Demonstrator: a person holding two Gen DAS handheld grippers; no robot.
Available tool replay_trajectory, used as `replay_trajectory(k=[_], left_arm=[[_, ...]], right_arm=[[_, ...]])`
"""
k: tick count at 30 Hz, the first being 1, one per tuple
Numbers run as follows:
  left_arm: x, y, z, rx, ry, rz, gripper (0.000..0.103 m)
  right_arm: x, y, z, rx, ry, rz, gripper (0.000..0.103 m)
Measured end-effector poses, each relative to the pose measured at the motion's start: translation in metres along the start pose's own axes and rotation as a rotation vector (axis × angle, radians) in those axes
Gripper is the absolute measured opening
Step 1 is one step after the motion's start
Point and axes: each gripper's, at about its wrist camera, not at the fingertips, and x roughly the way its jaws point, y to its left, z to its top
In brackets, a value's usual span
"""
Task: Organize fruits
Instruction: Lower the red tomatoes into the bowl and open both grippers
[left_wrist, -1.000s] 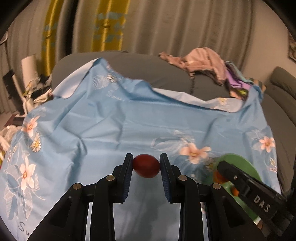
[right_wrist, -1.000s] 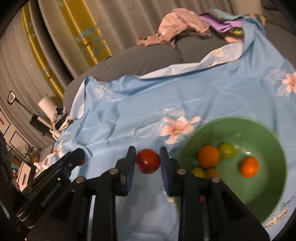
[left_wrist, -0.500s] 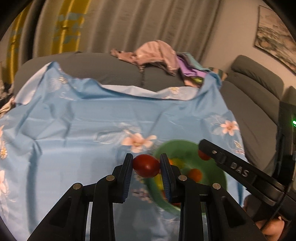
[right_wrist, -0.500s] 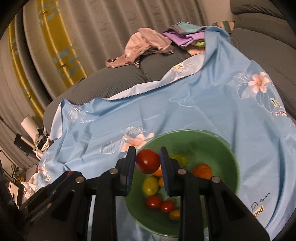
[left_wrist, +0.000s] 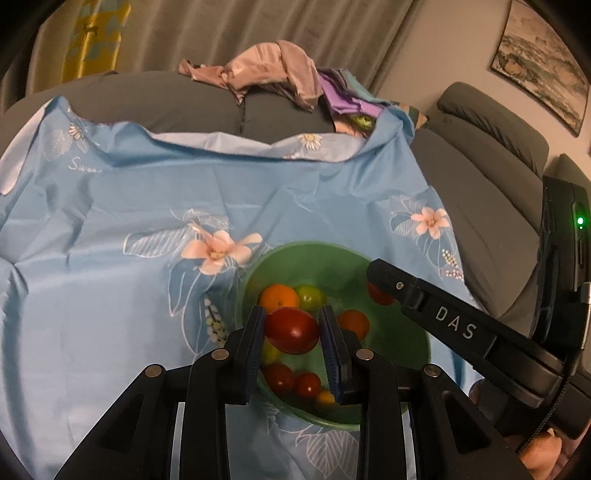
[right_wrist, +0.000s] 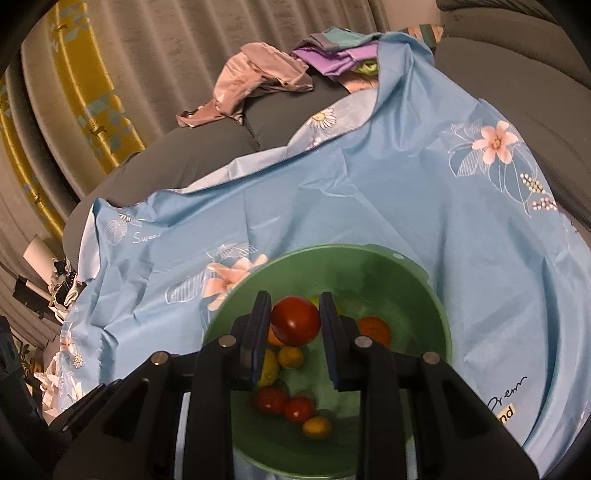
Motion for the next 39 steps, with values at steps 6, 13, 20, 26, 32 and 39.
replay_trajectory(k=[6,13,20,26,32,39], left_arm=[[0.016,-0.009,-0.006,0.024,0.044,-0.009,0.029],[0.03,-0.023,-0.01,0.079,0.073,-0.004,0.029],[0.043,-0.026,-0.01,0.103,0.094,0.001,0.029],[0.047,-0.024,-0.011,0.097,0.103,0.006,0.029],[0.049,-0.024,-0.013,0.095,0.112,0.008,0.029],[0.051,-0.025,-0.014,0.09,0.12,0.012,0.029]], right_arm=[[0.01,-0.011,0.0,0.02,0.03,-0.027,0.029],[0.02,-0.02,-0.001,0.033,0.062,-0.057,0.029],[0.029,-0.026,-0.003,0.045,0.094,-0.072,0.029],[0.036,-0.024,-0.005,0.035,0.113,-0.07,0.029],[0.04,-0.026,-0.006,0.032,0.125,-0.079,0.029],[0.043,-0.028,-0.005,0.03,0.134,-0.086,0.029]])
